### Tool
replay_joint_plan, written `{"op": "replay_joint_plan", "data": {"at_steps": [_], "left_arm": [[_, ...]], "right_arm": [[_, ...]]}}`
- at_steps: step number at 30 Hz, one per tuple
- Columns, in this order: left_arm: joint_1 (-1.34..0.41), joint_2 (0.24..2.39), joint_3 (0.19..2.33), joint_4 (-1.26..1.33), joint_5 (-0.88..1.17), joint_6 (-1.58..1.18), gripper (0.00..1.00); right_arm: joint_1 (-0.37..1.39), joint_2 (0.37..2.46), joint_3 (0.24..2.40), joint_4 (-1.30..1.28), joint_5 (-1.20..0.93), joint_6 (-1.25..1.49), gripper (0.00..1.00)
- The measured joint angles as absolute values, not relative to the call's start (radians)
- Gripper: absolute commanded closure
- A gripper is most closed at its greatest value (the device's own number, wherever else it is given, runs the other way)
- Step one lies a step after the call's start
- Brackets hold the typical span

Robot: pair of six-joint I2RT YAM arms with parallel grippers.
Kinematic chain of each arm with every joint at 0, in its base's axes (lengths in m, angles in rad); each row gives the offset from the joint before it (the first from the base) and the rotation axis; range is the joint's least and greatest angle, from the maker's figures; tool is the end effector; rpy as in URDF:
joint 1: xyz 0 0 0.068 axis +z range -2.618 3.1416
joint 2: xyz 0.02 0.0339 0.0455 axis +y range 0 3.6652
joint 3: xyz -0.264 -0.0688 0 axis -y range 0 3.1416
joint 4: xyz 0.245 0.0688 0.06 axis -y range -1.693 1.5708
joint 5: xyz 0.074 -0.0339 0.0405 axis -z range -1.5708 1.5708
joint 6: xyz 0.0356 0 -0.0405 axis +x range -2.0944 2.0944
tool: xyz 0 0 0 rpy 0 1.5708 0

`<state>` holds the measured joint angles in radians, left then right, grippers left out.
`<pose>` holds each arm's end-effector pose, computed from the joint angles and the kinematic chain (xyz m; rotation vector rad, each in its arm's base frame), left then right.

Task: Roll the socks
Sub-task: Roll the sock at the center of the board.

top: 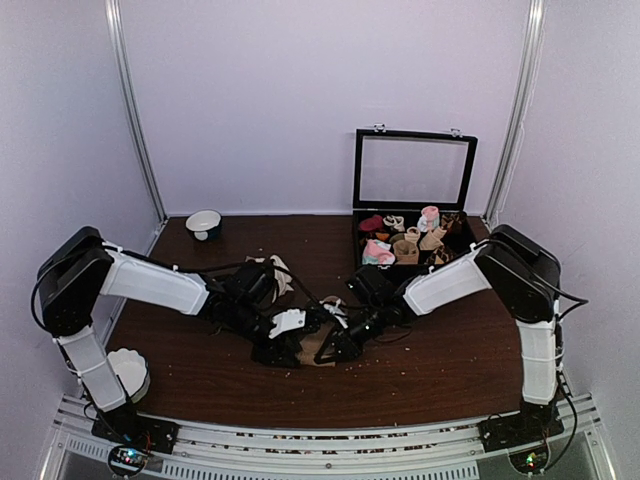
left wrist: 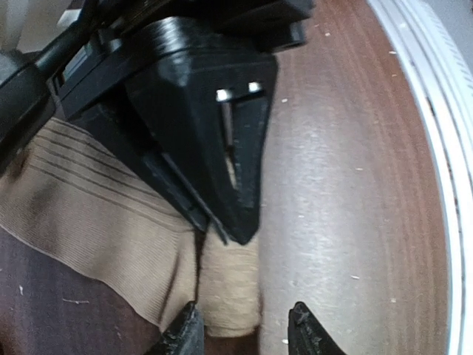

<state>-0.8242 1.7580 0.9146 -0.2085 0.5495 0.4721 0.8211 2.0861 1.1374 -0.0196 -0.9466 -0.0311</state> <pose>0.2095 -0.2538 0.1392 1.7277 1.9586 -0.8439 0.2483 0.3090 0.1010 -1.4223 2.1526 1.5090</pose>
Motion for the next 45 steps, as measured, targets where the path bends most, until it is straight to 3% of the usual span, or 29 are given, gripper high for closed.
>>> {"op": "replay_joint_plan", "data": {"at_steps": [6,12,15,17,20,26,27,28,29,30,45], "left_arm": [[-0.839,1.808,0.958,-0.202,0.496,0.478,0.64],[-0.846,1.829,0.981,-0.215,0.490,0.485,0.87],[-0.846,1.850,1.003,-0.242,0.498,0.486,0.93],[-0.845,1.865,1.024,-0.266,0.510,0.485,0.97],[-0.843,1.887,1.054,-0.296,0.529,0.480,1.00],[-0.821,1.959,1.134,-0.362,0.614,0.431,1.00],[-0.811,1.967,1.139,-0.368,0.634,0.427,1.00],[-0.803,1.974,1.142,-0.369,0.656,0.426,1.00],[-0.800,1.980,1.145,-0.370,0.672,0.423,1.00],[-0.797,1.988,1.150,-0.372,0.696,0.427,1.00],[-0.758,2.038,1.194,-0.477,0.797,0.374,1.00]], "right_arm": [[0.818,2.091,1.145,-0.031,-0.957,-0.022,1.00],[0.813,2.103,1.157,-0.039,-0.979,-0.005,1.00],[0.812,2.103,1.158,-0.041,-0.980,0.008,0.98],[0.811,2.102,1.157,-0.035,-0.980,0.017,0.95],[0.811,2.094,1.143,-0.022,-0.980,0.037,0.77],[0.807,2.064,1.102,0.013,-0.968,0.074,0.68],[0.807,2.053,1.086,0.022,-0.960,0.082,0.65],[0.806,2.040,1.068,0.036,-0.951,0.096,0.53],[0.804,2.030,1.057,0.042,-0.945,0.106,0.08],[0.802,2.018,1.044,0.047,-0.942,0.118,0.01],[0.799,1.715,0.801,-0.002,-0.614,0.061,0.00]]}}
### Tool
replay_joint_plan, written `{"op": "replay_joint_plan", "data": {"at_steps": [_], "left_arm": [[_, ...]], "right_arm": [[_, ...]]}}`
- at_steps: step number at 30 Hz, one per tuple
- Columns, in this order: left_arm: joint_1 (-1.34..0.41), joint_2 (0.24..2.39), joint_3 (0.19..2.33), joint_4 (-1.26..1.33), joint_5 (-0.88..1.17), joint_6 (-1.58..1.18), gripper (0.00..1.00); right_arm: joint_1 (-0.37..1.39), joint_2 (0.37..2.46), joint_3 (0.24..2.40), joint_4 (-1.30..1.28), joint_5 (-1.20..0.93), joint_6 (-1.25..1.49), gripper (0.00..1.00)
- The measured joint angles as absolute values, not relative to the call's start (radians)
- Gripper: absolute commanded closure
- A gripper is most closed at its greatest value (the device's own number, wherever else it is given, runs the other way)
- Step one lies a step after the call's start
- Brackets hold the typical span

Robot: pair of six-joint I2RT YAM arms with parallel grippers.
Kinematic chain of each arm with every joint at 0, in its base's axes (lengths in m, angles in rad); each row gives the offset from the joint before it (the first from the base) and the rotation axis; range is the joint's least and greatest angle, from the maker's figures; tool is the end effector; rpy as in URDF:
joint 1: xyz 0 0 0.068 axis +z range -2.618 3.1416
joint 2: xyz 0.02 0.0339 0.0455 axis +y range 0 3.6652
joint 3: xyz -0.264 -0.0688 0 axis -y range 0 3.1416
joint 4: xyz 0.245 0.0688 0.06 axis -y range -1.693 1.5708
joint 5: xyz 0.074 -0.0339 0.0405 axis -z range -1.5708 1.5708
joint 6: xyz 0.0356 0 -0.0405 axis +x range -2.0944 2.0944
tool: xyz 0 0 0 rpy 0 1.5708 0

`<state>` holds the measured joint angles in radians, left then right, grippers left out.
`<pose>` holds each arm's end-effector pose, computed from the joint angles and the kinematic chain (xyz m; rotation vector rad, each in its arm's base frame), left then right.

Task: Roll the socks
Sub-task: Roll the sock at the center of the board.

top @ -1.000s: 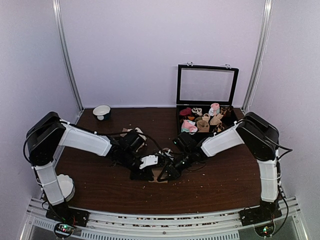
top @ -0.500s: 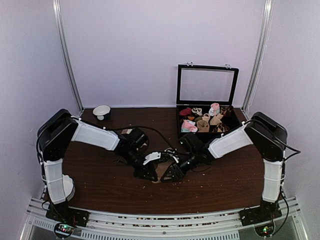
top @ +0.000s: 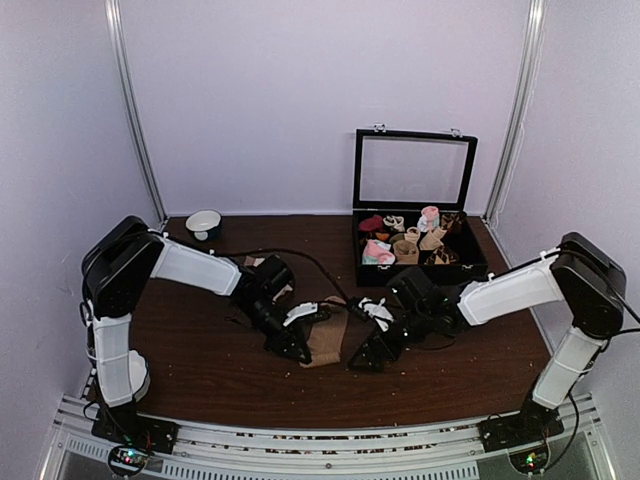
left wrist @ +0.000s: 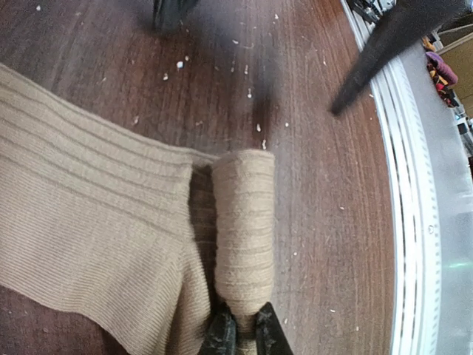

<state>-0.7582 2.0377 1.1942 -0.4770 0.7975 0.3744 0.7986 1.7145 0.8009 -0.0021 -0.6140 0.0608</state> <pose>0.2519 -0.2736 0.1103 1.6289 2.2853 -1.2263 0.2070 0.2420 0.1357 -1.1892 2.3055 1.1084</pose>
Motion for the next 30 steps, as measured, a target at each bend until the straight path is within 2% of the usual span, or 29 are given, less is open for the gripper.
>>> {"op": "replay_joint_plan", "data": {"at_steps": [3,6,8,11,16,22,25,30], "left_arm": [[-0.753,2.054,1.219,-0.522,0.813,0.367,1.00],[-0.752,2.063,1.238,-0.569,0.817,0.358,1.00],[-0.752,2.065,1.248,-0.602,0.816,0.350,1.00],[-0.751,2.085,1.280,-0.669,0.823,0.333,1.00],[-0.734,2.136,1.332,-0.748,0.878,0.305,1.00],[-0.691,2.196,1.352,-0.806,0.976,0.283,1.00],[-0.686,2.196,1.352,-0.818,0.974,0.278,1.00],[-0.686,2.196,1.352,-0.819,0.973,0.273,1.00]], "right_arm": [[0.810,1.603,0.710,-0.022,-0.436,0.051,0.00],[0.838,1.407,0.578,0.002,-0.228,0.047,0.00],[0.853,1.251,0.508,0.057,-0.139,0.049,0.00],[0.859,1.141,0.444,0.230,-0.047,0.093,0.00],[0.853,1.208,0.349,0.468,-0.022,0.214,0.00],[0.853,1.387,0.490,0.457,-0.061,0.300,0.00],[0.850,1.346,0.503,0.474,-0.029,0.301,0.00],[0.804,1.192,0.321,0.731,-0.038,0.430,0.00]]}}
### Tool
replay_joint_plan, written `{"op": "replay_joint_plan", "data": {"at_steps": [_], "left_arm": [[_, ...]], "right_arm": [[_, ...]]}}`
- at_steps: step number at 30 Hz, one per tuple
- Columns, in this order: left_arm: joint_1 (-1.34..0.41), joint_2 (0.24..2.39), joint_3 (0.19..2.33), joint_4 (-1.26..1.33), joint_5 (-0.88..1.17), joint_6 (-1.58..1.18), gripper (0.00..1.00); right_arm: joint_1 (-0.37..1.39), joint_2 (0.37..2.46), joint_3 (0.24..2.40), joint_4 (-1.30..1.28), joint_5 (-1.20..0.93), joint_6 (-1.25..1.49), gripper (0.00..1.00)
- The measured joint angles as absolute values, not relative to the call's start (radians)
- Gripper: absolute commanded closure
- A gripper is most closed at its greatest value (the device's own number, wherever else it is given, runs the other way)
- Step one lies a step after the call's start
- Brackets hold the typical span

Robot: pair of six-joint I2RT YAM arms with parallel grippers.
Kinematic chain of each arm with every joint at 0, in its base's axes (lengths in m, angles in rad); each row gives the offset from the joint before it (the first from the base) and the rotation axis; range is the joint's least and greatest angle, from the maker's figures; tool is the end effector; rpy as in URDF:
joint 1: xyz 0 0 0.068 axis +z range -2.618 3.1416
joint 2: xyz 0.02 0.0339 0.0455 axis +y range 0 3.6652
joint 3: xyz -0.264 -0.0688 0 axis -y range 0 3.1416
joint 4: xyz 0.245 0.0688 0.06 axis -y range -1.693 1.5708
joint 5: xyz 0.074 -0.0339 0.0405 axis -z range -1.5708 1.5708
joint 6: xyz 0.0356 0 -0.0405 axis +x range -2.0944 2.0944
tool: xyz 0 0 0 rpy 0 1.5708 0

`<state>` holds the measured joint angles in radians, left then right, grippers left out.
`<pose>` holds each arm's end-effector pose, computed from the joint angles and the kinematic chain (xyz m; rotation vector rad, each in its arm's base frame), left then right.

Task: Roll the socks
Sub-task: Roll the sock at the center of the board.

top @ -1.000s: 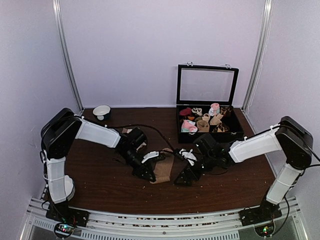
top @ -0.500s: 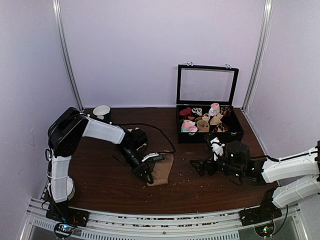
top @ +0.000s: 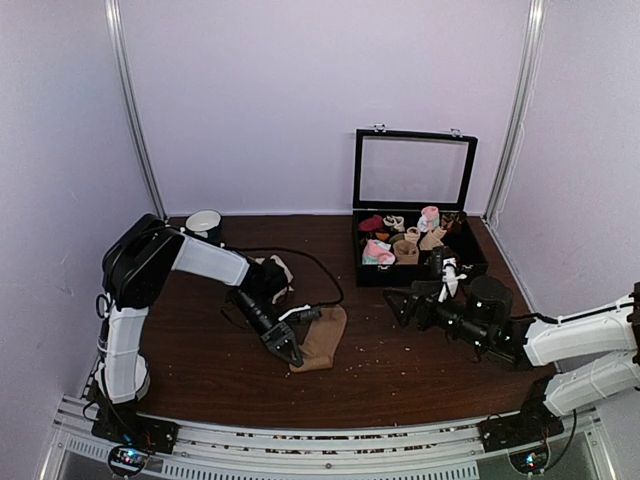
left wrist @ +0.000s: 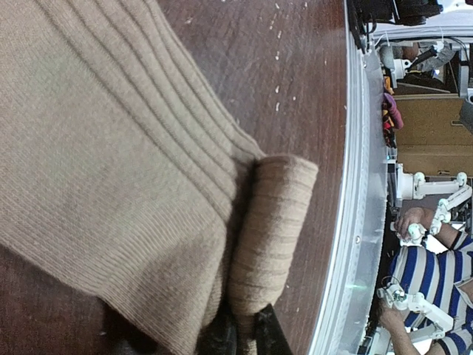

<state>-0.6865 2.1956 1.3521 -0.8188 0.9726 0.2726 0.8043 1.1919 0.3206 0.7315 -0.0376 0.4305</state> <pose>0.2703 -0.2595 0.0909 -1.1253 -2.2980 1.2993 0.1617 0.1699 0.1947 -0.3642 1.7673 0.9354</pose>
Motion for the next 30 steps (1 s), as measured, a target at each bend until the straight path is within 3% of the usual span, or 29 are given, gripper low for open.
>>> {"op": "replay_joint_plan", "data": {"at_steps": [3,7,12,21,30], "left_arm": [[-0.687,2.196,1.353,-0.819,0.972,0.267,1.00],[-0.687,2.203,1.371,-0.840,0.961,0.262,1.00],[-0.688,2.231,1.422,-0.903,0.945,0.258,1.00],[-0.693,2.239,1.451,-0.938,0.916,0.251,1.00],[-0.696,2.254,1.481,-0.975,0.905,0.251,1.00]], "right_arm": [[0.826,1.250,0.398,0.645,-0.036,0.405,0.00],[1.033,1.312,0.493,0.579,0.066,0.204,0.24],[1.211,1.463,0.540,0.558,0.134,-0.065,0.40],[1.264,1.730,0.698,0.495,0.113,-0.313,0.58],[1.243,1.870,0.813,0.455,0.035,-0.407,0.65]]}}
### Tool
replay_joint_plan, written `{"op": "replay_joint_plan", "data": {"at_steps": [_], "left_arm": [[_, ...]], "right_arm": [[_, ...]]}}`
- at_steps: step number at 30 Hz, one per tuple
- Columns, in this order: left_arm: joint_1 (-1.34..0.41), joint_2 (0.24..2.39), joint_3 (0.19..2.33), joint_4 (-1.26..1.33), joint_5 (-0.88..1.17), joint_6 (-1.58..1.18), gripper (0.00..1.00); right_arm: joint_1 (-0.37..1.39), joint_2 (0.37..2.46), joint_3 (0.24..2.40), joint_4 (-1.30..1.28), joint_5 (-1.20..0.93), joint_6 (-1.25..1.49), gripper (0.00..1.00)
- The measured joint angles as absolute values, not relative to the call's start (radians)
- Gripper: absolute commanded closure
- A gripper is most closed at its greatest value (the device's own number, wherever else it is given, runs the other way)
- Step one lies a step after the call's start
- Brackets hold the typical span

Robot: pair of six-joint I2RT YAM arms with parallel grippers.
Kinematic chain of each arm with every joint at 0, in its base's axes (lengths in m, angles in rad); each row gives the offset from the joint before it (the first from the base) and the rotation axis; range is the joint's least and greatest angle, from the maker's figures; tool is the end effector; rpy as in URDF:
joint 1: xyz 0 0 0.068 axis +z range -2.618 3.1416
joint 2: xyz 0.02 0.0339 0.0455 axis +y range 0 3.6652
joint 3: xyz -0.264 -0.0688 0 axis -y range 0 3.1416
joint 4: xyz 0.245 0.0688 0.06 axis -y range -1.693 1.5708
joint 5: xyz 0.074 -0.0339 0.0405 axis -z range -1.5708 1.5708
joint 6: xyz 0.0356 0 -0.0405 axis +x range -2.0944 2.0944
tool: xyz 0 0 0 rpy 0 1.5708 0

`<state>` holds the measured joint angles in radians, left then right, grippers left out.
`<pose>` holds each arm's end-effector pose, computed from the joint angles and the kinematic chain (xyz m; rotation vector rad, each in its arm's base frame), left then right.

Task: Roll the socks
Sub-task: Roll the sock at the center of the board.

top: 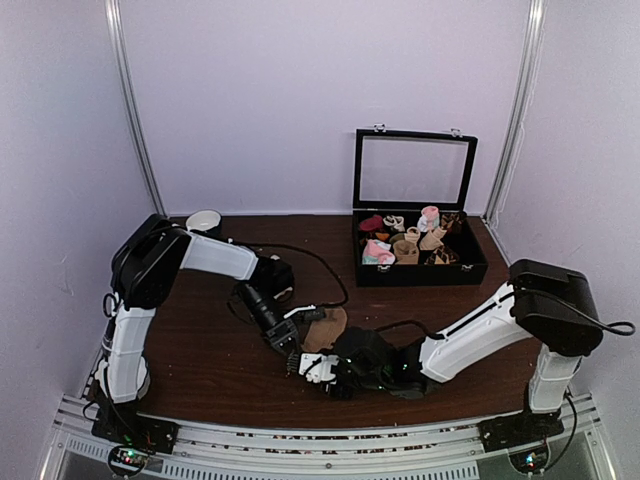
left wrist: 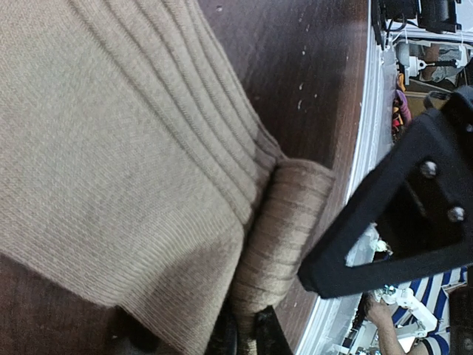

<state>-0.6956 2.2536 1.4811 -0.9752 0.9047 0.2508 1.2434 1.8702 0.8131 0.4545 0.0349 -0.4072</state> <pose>0.2792 -0.2695 0.0958 -1.0604 -2.3113 1.1545 0.1172 0.3412 0.1198 -1.6075 1.5116 0.4359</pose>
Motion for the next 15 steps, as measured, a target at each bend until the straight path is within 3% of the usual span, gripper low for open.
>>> {"op": "replay_joint_plan", "data": {"at_steps": [15], "left_arm": [[-0.696,2.262,1.498,-0.996,0.897,0.255,1.00]], "right_arm": [[1.224,1.917,0.830,0.460,0.024,-0.445,0.65]]}}
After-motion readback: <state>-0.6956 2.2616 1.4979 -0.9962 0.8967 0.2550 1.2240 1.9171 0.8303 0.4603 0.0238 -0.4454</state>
